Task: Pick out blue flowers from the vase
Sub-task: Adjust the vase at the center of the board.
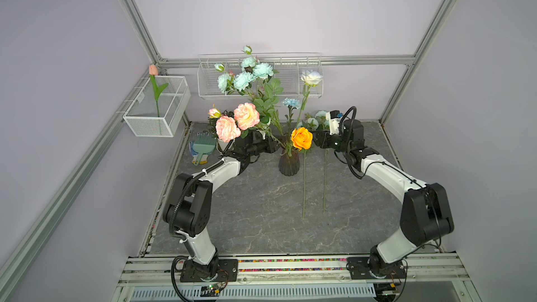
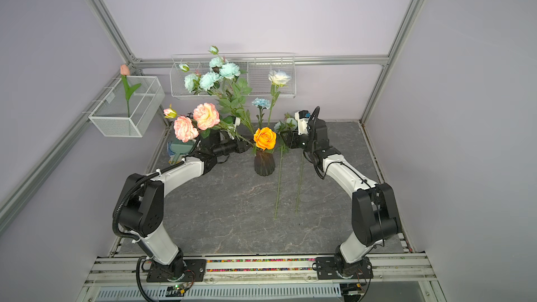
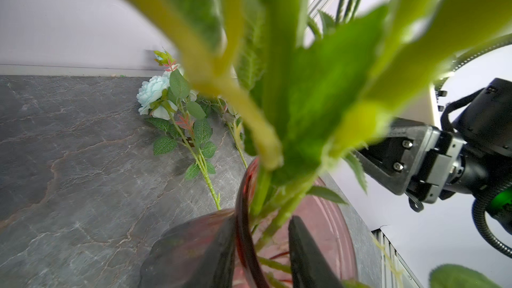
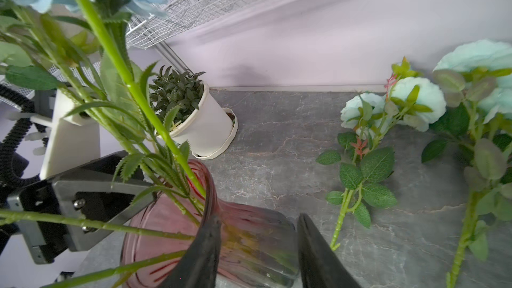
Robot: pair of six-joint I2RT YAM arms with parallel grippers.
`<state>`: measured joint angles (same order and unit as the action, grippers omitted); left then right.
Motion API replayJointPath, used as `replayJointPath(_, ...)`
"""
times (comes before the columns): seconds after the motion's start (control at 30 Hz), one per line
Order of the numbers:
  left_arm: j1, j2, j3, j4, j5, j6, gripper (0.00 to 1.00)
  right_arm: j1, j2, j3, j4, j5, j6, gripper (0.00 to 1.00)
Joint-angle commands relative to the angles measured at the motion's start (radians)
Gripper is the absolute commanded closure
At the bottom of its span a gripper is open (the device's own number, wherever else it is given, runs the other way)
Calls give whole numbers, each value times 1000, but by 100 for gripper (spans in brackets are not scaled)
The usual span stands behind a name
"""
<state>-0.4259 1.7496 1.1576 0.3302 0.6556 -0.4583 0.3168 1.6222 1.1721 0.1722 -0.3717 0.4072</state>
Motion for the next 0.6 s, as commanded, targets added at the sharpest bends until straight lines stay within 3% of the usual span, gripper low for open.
replayJointPath(0.0, -4, 13, 26, -74, 12, 39, 65, 34, -2, 71, -20, -29, 32, 53)
replayJointPath(0.13, -3, 35, 39, -63, 16, 35, 65, 63, 43, 170, -155, -40, 18, 55)
replayJointPath(0.4, 4, 48, 62, -80, 26, 54, 65, 108, 58, 288, -441, 105, -46, 60)
replayJointPath(0.57, 5, 59, 76, -74, 31, 50, 65, 123, 89, 334, -506, 137, -40, 62)
